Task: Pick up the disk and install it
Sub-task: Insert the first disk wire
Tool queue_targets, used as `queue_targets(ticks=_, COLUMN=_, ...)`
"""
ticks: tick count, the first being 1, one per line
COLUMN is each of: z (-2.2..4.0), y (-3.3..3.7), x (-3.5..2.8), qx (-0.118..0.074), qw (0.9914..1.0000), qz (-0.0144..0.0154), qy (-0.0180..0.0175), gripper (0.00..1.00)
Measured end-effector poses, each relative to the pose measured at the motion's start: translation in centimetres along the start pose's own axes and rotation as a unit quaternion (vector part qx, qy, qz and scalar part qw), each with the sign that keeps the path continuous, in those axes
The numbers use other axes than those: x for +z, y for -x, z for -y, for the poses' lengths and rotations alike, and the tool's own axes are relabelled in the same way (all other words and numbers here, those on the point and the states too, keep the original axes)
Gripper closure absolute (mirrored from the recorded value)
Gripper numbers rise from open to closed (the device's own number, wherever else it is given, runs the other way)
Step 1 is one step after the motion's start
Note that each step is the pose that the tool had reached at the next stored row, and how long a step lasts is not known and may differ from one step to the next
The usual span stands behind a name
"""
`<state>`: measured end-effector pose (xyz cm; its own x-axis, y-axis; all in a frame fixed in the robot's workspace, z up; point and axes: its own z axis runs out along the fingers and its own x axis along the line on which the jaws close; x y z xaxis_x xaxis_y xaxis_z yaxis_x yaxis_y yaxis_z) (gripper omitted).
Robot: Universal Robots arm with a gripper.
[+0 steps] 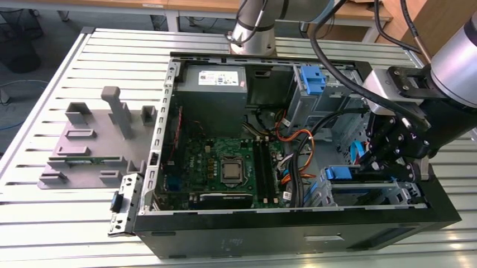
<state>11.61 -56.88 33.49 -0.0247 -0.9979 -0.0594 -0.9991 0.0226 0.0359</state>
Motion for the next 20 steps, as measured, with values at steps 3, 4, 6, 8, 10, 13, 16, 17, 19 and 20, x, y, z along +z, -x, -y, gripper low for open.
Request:
queue_targets(ticks=3, z=0.0, y=0.0, x=0.05, qx=0.0, qw=1.0, qz=0.0002, qy=0.0, gripper=0.84)
queue_targets(ticks=4, z=0.0, y=0.0, x=0.12, qx=0.0, qw=1.0, qz=0.0003, qy=0.0, gripper=0.84)
queue_targets(ticks=6, z=0.01, y=-0.01, x=0.25, qx=0.0, qw=1.0, qz=0.0, qy=0.0, gripper=0.84)
queue_targets(ticks=8, z=0.01, y=-0.02, x=0.35, qx=0.0, qw=1.0, qz=-0.0002, qy=0.0, gripper=0.84)
queue_targets(ticks=10, z=0.01, y=-0.02, x=0.37, qx=0.0, qw=1.0, qz=-0.0001, qy=0.0, gripper=0.84)
queue_targets(ticks=13, z=0.01, y=-0.02, x=0.39, qx=0.0, qw=1.0, qz=0.0, qy=0.0, gripper=0.84)
queue_targets(ticks=16, z=0.01, y=-0.02, x=0.39, qx=0.0, qw=1.0, qz=0.0, qy=0.0, gripper=0.84)
queue_targets(ticks=17, z=0.02, y=-0.02, x=0.42, qx=0.0, qw=1.0, qz=0.0003, qy=0.0, gripper=0.84)
queue_targets(ticks=19, z=0.02, y=-0.02, x=0.43, qx=0.0, qw=1.0, qz=0.0003, qy=0.0, gripper=0.83)
queue_targets(ticks=20, z=0.02, y=-0.02, x=0.42, qx=0.0, qw=1.0, qz=0.0002, qy=0.0, gripper=0.77)
